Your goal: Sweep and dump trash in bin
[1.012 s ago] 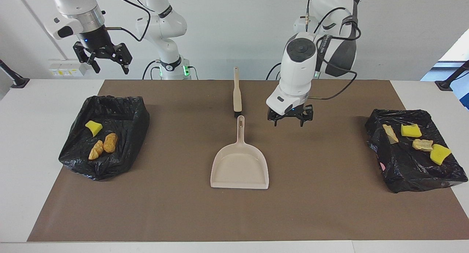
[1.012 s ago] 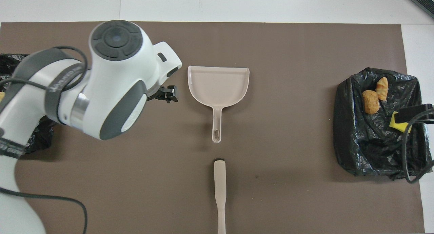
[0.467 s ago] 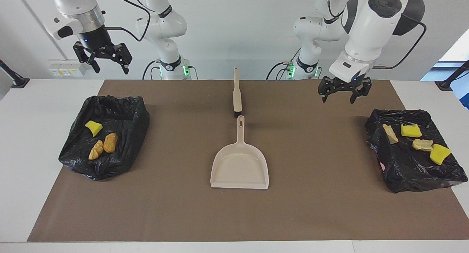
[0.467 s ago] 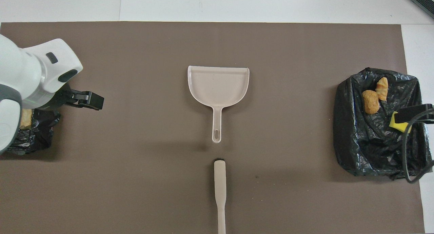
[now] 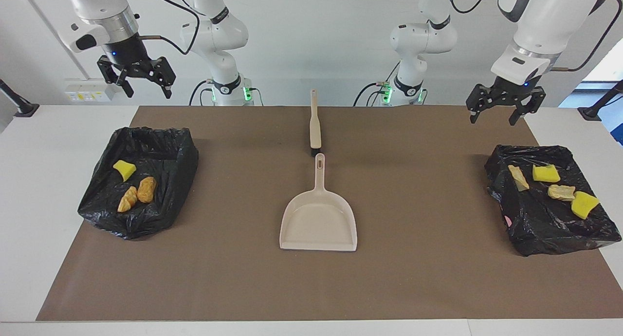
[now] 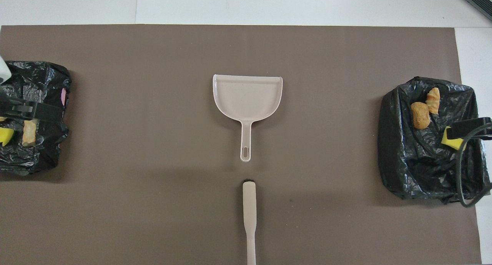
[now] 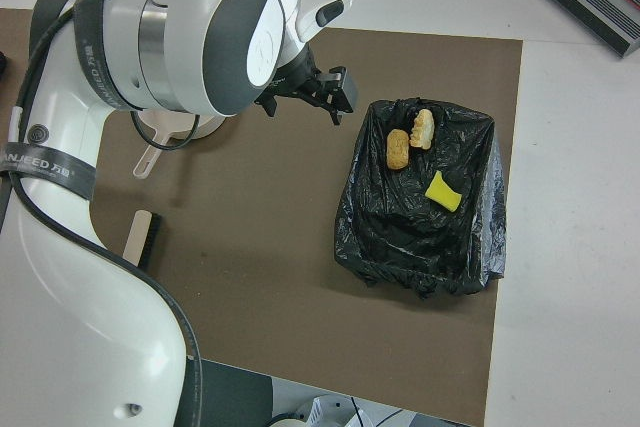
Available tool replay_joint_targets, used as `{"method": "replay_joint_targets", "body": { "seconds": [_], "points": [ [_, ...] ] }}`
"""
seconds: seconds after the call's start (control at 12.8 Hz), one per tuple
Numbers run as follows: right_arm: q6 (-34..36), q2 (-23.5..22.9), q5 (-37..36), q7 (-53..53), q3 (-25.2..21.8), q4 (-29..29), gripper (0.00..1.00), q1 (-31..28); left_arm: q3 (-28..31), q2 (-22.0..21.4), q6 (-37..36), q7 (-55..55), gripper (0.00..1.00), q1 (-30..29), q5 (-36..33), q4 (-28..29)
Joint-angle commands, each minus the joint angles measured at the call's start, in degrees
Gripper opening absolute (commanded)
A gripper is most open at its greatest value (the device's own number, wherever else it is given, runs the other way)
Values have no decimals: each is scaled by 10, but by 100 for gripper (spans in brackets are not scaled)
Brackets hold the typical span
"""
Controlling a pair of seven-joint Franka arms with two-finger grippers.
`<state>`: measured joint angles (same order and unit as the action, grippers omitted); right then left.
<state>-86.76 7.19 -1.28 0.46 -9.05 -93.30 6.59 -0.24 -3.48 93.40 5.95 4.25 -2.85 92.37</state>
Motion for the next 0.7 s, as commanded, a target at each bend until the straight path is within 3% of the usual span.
{"method": "replay_joint_targets", "body": {
  "seconds": [0.0, 0.31, 0.62],
  "points": [
    [-1, -2, 15, -13, -2, -2, 100, -5, -5, 4, -53, 6, 100, -6, 20, -49],
    [-1, -2, 15, -13, -2, -3, 100, -4, -3, 17, -109, 3, 100, -8, 49, -93],
    [-1, -2, 14, -13, 3, -2, 100, 4, -5, 13, -103, 1, 100, -7, 43, -92]
  ]
}}
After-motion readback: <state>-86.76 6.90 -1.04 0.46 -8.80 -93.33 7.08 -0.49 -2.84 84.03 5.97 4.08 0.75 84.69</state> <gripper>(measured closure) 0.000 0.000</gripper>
